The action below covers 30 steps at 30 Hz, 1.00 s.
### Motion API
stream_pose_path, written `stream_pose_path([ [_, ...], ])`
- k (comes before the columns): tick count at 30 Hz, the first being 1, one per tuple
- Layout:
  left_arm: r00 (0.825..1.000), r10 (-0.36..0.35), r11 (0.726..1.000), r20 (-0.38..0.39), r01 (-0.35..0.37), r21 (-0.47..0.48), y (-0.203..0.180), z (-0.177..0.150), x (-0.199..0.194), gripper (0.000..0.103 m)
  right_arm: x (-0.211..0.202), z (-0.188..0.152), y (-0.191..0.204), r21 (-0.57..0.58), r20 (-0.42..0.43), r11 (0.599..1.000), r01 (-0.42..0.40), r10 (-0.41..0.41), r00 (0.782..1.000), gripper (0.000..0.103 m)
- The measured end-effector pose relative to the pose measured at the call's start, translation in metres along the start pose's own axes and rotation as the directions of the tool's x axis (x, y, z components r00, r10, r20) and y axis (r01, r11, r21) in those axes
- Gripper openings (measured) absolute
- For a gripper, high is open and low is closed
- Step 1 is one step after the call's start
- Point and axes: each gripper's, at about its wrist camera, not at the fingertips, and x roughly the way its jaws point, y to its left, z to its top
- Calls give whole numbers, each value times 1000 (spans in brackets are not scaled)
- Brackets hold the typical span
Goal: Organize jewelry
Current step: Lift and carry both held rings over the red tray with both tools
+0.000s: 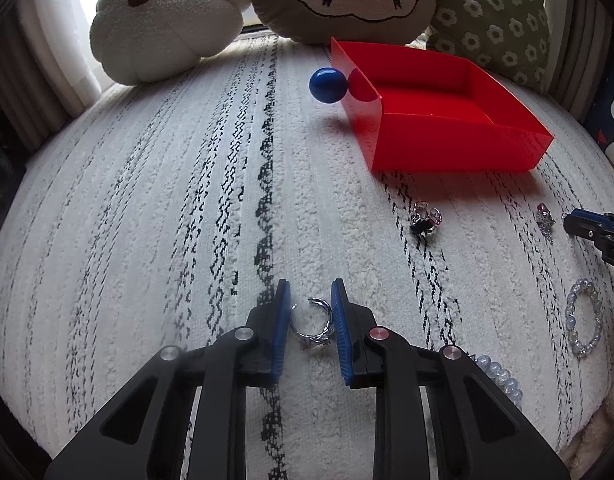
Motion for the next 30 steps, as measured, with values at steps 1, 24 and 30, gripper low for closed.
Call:
stream_pose_path([
  [1, 1000, -1, 1000, 0, 1, 0, 0, 0, 0, 20, 0, 0, 0, -1, 2, 1000, 1, -1, 1000, 21],
  [24, 997, -61, 998, 48, 62, -23, 2, 0, -17, 20, -19, -4, 3, -23, 59, 1000, -4, 6, 998, 21],
  [30, 996, -67, 998, 52, 68, -7, -2, -1, -19, 20, -19, -4, 3, -24, 60, 1000, -4, 6, 998, 21],
])
